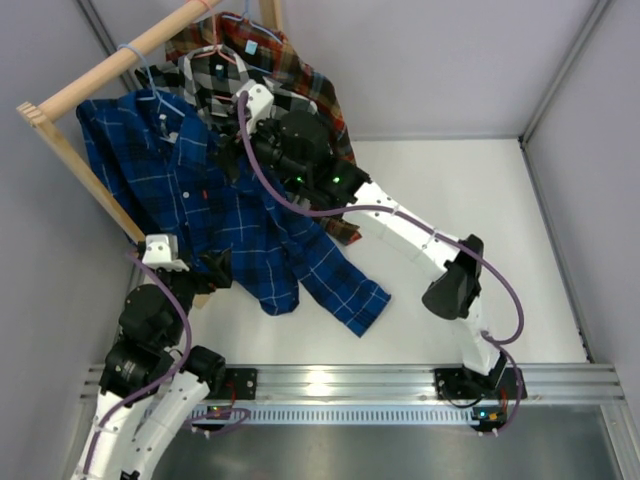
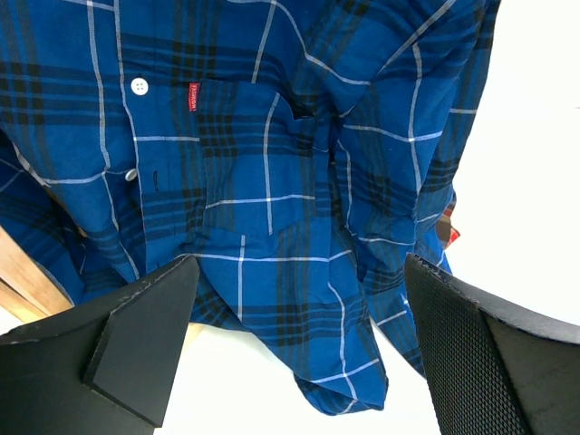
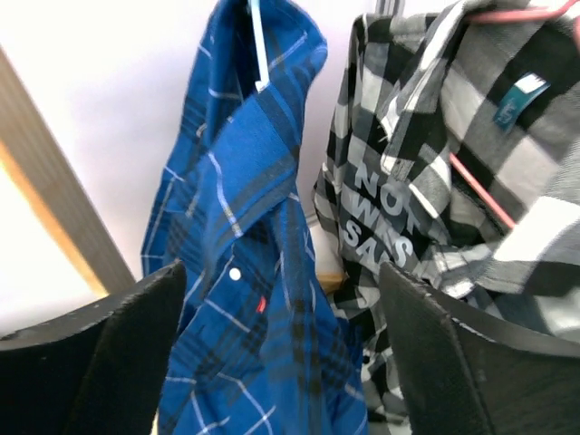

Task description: Place the shirt on the hanger

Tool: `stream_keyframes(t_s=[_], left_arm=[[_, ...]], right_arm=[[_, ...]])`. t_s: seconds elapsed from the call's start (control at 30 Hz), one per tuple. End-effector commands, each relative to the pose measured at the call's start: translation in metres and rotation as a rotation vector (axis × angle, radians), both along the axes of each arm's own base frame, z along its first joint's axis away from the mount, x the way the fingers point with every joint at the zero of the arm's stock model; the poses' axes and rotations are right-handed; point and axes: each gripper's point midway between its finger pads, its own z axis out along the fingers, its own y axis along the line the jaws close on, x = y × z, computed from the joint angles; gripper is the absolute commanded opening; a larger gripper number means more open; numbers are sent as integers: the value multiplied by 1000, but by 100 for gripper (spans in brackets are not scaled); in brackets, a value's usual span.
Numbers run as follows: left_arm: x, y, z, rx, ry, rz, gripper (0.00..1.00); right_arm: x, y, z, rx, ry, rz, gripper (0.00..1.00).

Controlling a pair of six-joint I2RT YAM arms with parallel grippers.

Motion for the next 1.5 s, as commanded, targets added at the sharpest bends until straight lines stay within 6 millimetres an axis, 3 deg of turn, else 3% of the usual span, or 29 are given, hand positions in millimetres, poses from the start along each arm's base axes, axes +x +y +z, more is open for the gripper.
stream_keyframes(t_s=[0.0, 0.03, 0.07, 0.13, 0.17, 0.2, 0.23, 0.27, 0.33, 0.43, 0.6, 0.67, 0.73, 0.77, 0.93, 1.47], left_arm=[[5, 2, 3, -13, 3, 29, 98], [7, 4, 2, -25, 12, 47, 98], [9, 9, 1, -25, 18, 75, 98], [11, 10, 1, -31, 26, 88, 98], [14, 13, -2, -23, 39, 105, 98], [15, 14, -2, -25, 42, 113, 98], [16, 16, -4, -22, 52, 124, 98], [19, 20, -7, -16, 66, 149, 98], [22, 26, -9, -12, 78, 180, 98], [27, 40, -14, -9, 115, 250, 98], [24, 62, -19, 8, 130, 347, 98], [18, 66, -19, 13, 117, 366, 98], [12, 68, -17, 18, 95, 366, 98], [9, 68, -17, 14, 88, 364, 98], [-2, 58, -14, 7, 56, 294, 98], [-14, 39, -13, -20, -4, 179, 98]], right_arm=[[-27, -48, 80, 97, -75, -15, 86], [-37, -68, 101, 123, -90, -36, 89], [-31, -77, 84, 83, -61, -91, 95], [-32, -102, 78, 59, -45, -162, 99], [-40, -125, 69, 29, -39, -197, 99], [-36, -145, 61, 13, -26, -279, 100], [-49, -180, 81, 56, -44, -330, 100], [-48, -192, 41, -17, -3, -377, 99], [-47, -240, 22, -38, 30, -552, 99], [-71, -327, -25, -81, 70, -759, 100], [-104, -436, -70, -98, 137, -1077, 99], [-124, -469, -87, -94, 172, -1122, 100], [-138, -492, -92, -53, 176, -1132, 100], [-142, -498, -104, -80, 180, -1136, 100], [-159, -521, -116, -29, 209, -1140, 100], [-160, -512, -123, -21, 236, -1092, 99]])
